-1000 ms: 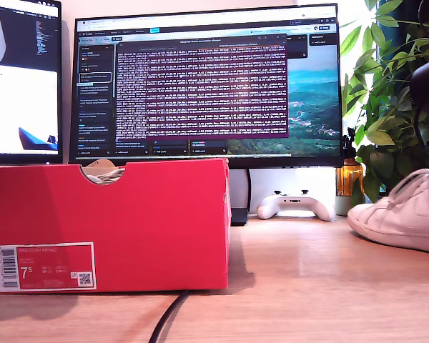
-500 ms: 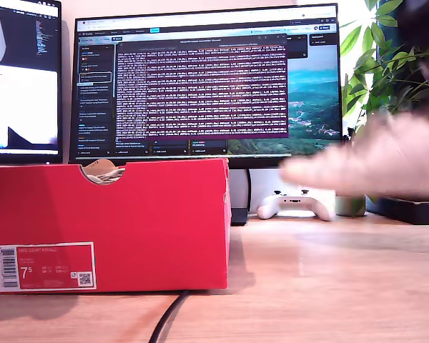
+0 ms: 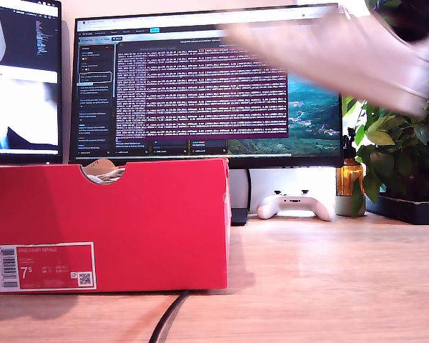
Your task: Pack the white shoes by picking the first shoe and placing it inside the red shoebox, left side, then picking and rotating the second shoe and placing it in the shoebox
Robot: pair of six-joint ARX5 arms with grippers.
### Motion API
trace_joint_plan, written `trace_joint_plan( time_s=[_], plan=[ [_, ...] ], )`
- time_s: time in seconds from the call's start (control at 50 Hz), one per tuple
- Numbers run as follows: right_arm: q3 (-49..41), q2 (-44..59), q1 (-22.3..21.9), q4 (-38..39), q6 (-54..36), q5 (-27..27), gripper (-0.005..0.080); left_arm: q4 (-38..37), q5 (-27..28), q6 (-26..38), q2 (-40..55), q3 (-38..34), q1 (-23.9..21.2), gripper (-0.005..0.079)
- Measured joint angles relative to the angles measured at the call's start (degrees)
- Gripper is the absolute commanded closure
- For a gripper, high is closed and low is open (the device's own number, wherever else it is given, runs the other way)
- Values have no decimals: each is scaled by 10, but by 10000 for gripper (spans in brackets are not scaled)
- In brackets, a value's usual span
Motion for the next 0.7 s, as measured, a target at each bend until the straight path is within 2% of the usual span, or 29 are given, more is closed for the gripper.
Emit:
trace_joint_plan(
  time_s=[0.14,0.24,0.46,0.7],
  plan=[
    [0,1,23,32,-60,-92,765,0,0,0,0,0,0,764],
    [0,1,48,96,-101,-119,765,0,0,0,0,0,0,764],
    [0,1,102,197,-179,-112,765,0,0,0,0,0,0,764],
    [0,5,167,299,-284,-12,765,0,0,0,0,0,0,764]
  ],
)
